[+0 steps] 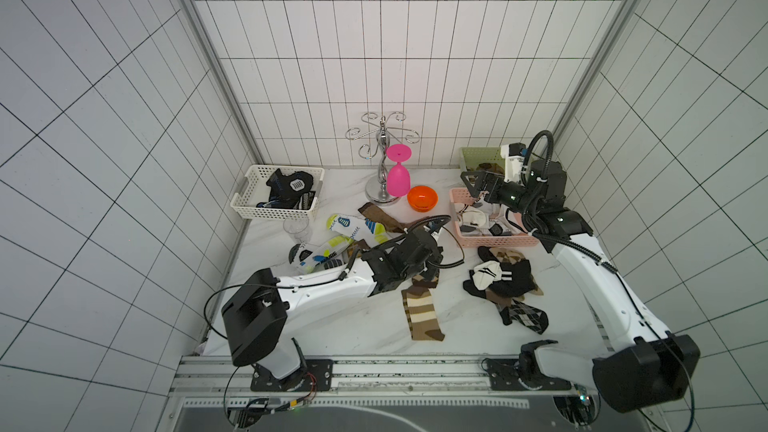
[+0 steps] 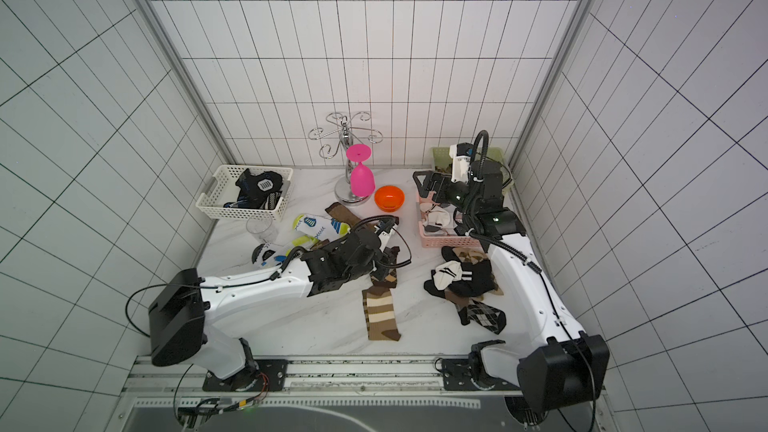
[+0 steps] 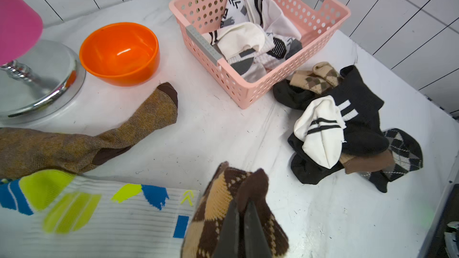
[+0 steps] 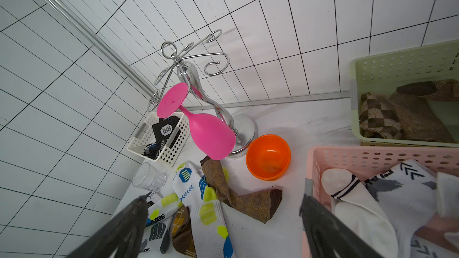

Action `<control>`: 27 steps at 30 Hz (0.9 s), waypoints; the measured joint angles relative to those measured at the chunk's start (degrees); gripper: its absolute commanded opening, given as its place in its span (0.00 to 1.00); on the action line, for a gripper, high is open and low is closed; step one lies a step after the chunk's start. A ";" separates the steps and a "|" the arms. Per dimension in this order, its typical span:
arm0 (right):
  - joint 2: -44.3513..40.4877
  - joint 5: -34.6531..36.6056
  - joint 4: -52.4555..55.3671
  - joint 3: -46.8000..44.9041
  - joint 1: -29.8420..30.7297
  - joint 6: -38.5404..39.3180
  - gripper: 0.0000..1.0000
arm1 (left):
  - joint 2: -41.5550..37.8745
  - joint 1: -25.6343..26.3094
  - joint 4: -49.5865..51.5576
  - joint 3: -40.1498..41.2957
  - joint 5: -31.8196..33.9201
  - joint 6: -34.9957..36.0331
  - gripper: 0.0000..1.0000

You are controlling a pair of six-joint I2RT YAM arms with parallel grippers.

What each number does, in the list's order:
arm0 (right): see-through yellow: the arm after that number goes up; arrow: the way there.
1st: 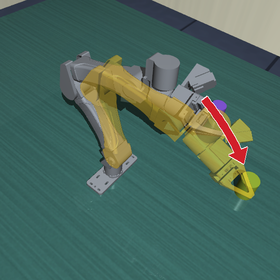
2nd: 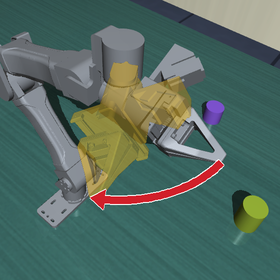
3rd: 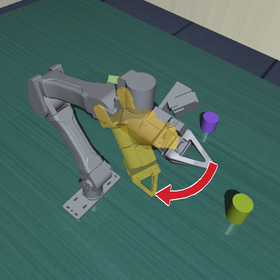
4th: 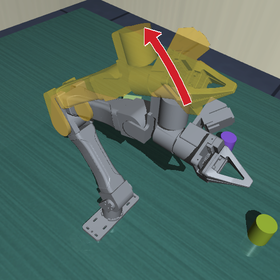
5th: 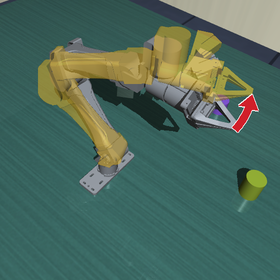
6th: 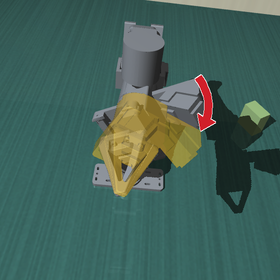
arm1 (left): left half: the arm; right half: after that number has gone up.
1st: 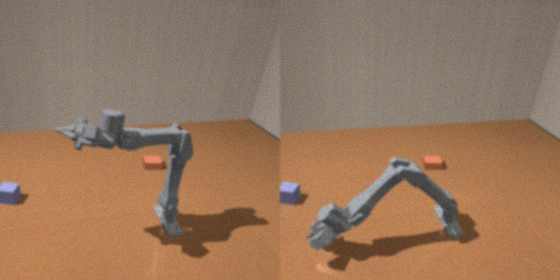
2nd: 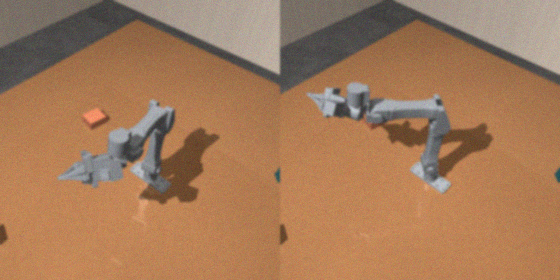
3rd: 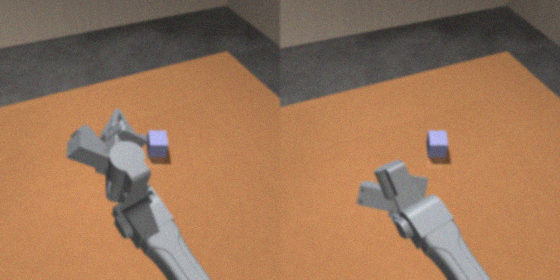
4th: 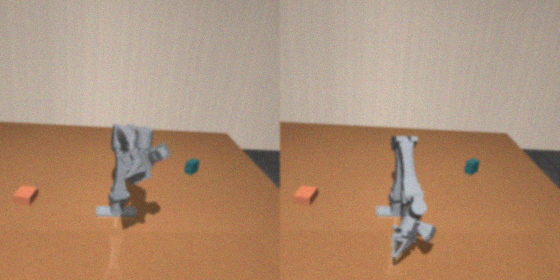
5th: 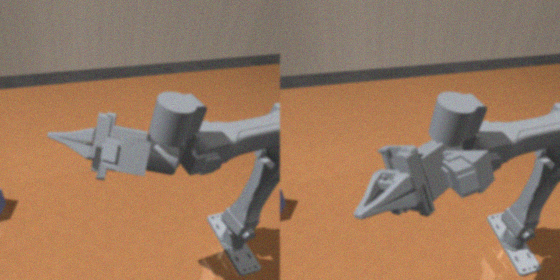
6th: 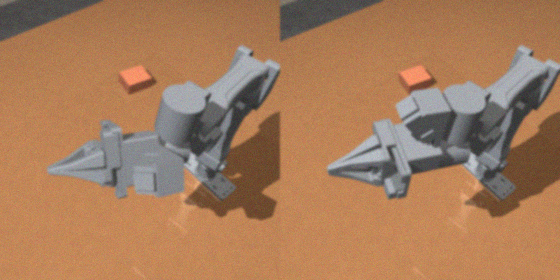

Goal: Sort the socks into the basket by color
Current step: Pick up the sock at the center of the board.

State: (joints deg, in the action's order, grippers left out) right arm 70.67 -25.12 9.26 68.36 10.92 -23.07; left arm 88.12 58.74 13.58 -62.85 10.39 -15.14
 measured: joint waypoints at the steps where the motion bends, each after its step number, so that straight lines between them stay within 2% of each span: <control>1: -0.31 -0.68 -0.02 -0.35 0.00 0.24 0.95 | -1.09 0.00 0.39 0.02 0.11 0.20 0.00; 5: -2.12 -5.35 -0.48 -2.69 0.00 1.33 0.92 | -6.62 -0.02 1.40 0.07 0.72 1.79 0.00; 12: -6.82 -16.81 -4.87 -9.51 0.04 1.70 0.96 | -16.48 -1.77 2.32 -0.61 -0.13 5.81 0.00; 21: -10.40 -27.10 -12.63 -13.70 2.67 1.42 0.99 | -21.24 -4.74 4.17 -4.61 -6.73 10.71 0.00; 27: -10.40 -29.16 -15.61 -13.73 6.69 1.86 0.99 | -22.95 -4.94 4.26 -6.99 -11.67 13.07 0.00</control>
State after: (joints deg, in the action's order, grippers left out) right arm 60.27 -54.28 -6.35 54.63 17.61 -21.21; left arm 65.17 53.80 17.85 -69.84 -1.28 -2.07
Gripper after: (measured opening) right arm 0.990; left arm 0.050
